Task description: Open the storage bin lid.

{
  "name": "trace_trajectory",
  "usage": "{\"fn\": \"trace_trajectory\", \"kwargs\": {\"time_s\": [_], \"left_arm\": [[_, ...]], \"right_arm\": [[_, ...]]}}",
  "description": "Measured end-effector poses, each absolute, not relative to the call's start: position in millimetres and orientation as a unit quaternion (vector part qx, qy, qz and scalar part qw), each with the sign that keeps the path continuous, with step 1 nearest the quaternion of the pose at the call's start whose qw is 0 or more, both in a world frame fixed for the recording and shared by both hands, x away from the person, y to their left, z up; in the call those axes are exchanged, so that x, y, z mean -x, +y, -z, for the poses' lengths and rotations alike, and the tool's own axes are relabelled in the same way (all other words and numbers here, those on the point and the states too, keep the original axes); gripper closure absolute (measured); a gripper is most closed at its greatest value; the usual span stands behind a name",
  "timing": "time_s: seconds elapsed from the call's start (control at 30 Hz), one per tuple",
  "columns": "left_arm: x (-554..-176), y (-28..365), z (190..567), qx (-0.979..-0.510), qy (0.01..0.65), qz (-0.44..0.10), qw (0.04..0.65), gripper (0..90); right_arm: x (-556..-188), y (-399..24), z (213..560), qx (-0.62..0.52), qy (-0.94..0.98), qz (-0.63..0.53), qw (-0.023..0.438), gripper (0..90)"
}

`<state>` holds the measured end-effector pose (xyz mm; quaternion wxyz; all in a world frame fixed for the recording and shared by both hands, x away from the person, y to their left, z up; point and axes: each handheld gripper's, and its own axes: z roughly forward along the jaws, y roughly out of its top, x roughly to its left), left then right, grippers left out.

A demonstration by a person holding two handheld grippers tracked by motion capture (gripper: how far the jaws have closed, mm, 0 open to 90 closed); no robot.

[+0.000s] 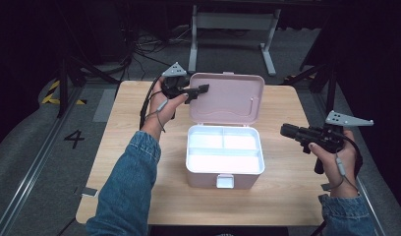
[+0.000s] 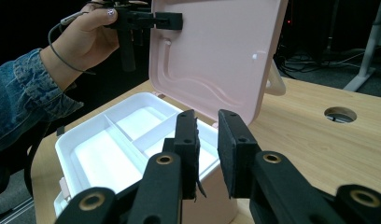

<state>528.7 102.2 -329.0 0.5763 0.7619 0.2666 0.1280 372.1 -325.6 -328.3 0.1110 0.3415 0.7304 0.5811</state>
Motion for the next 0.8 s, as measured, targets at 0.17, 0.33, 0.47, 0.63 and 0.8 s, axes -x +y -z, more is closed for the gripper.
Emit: {"fn": "trace_trajectory", "kwargs": {"time_s": [0.17,0.33,0.47,0.63,0.8], "left_arm": [[-533.1,99.3,338.7,-0.762,0.269,-0.127,0.575,52.8],[-540.0,98.8,346.0,-0.761,0.274,-0.117,0.576,50.9],[-544.6,97.3,352.4,-0.765,0.280,-0.110,0.569,48.1],[-549.0,91.9,360.6,-0.774,0.285,-0.095,0.557,43.6],[-551.1,87.5,365.9,-0.778,0.286,-0.088,0.553,40.5]], "right_arm": [[-372.9,-327.4,329.3,-0.343,0.728,-0.583,0.112,78.1],[-376.4,-329.0,332.2,-0.347,0.730,-0.579,0.109,77.9],[-378.5,-329.9,333.9,-0.349,0.730,-0.578,0.107,77.6],[-379.0,-331.8,334.7,-0.350,0.729,-0.579,0.105,77.4],[-379.9,-333.0,335.4,-0.348,0.728,-0.582,0.101,77.4]]}}
